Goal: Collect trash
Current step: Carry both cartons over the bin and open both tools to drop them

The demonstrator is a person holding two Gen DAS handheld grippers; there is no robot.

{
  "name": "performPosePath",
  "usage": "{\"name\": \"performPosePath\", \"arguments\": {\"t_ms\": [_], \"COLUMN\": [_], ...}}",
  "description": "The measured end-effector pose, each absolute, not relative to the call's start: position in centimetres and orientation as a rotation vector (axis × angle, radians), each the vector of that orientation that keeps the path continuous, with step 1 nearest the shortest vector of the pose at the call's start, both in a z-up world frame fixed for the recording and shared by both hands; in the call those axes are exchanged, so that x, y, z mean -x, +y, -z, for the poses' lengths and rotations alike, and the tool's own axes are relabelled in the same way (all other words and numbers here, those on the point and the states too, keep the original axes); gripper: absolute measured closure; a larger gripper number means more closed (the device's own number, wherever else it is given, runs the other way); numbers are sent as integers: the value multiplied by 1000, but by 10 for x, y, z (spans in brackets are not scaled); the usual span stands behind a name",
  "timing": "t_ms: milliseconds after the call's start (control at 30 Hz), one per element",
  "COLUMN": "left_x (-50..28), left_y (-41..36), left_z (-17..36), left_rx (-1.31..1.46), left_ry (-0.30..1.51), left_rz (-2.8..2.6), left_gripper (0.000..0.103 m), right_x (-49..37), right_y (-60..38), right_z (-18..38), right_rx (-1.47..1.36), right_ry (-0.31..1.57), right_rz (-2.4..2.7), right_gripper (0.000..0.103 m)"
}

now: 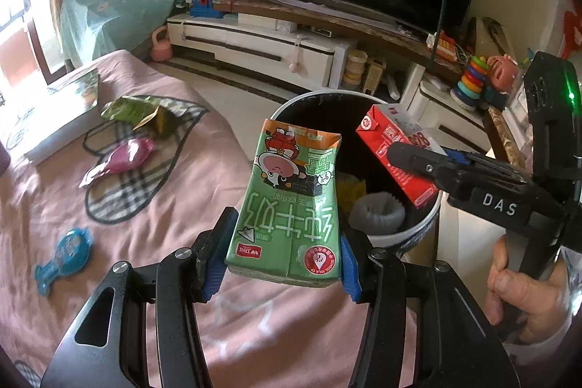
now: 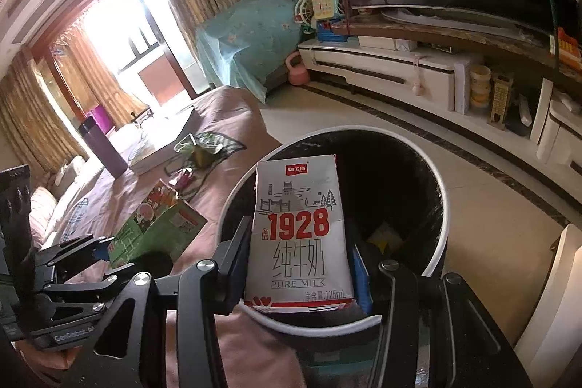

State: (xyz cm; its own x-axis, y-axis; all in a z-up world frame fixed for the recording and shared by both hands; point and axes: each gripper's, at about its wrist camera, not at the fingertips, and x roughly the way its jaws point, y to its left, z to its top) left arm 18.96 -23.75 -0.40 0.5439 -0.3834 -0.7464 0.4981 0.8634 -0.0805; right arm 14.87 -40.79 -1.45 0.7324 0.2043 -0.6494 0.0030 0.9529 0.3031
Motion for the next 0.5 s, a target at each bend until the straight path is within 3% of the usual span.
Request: {"name": "performPosePath", "arguments": {"t_ms": [500], "left_x": [-208], "left_y": [-266], "left_z": [9], "left_rx": [-168], "left_ry": [869], "left_rz": [549], "left_gripper": [53], "right_x": [-162], "right_y": [-433], "right_z": [21], "right_rx": [-297], "right_ry": [768], "right_rz": [-74], "right_gripper": [55]}}
